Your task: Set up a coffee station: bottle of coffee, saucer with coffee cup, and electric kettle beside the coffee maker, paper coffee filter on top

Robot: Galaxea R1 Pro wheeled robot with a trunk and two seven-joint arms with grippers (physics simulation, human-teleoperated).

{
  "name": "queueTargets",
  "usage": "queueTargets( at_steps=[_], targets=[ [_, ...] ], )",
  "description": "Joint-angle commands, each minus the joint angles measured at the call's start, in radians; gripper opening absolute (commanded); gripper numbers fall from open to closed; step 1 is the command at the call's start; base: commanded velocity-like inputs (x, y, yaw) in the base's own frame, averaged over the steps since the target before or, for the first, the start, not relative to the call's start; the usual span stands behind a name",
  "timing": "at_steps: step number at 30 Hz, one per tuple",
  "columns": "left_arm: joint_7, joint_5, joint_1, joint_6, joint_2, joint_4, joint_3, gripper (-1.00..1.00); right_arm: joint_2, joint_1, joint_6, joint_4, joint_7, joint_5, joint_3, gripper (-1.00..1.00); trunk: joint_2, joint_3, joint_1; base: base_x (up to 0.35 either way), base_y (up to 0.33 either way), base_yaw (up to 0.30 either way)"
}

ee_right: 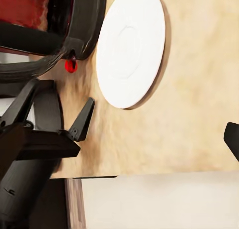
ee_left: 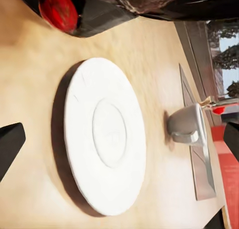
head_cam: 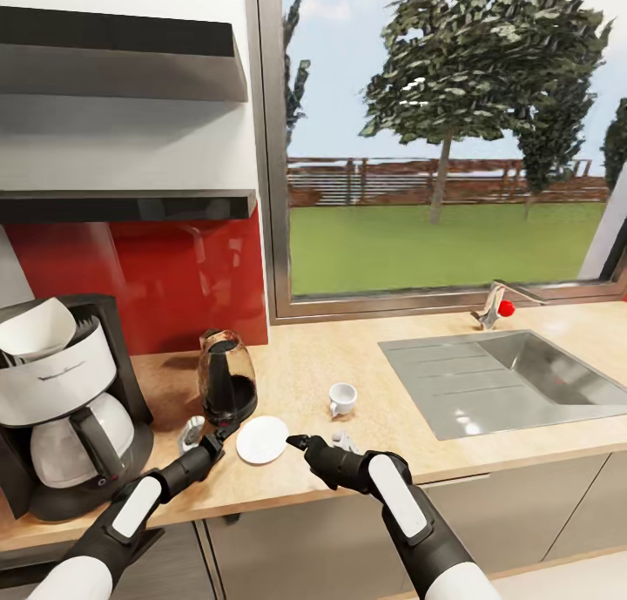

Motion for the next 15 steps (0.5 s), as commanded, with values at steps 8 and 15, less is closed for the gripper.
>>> queueTargets(
  at_steps=[8,15],
  targets=[
    [0.001,0.004,0.0,0.007,-0.008,0.0,0.003,1.0,0.0,0.0,0.002,-0.003,-0.01,-0.01,0.002,1.0,-0.001,0.0,0.0,0.0,0.0,0.0],
    [0.059,0.005,0.0,0.006,-0.012,-0.002,0.005,1.0,0.0,-0.001,0.001,-0.005,-0.009,-0.01,0.004,1.0,-0.001,0.0,0.0,0.0,0.0,0.0]
  ],
)
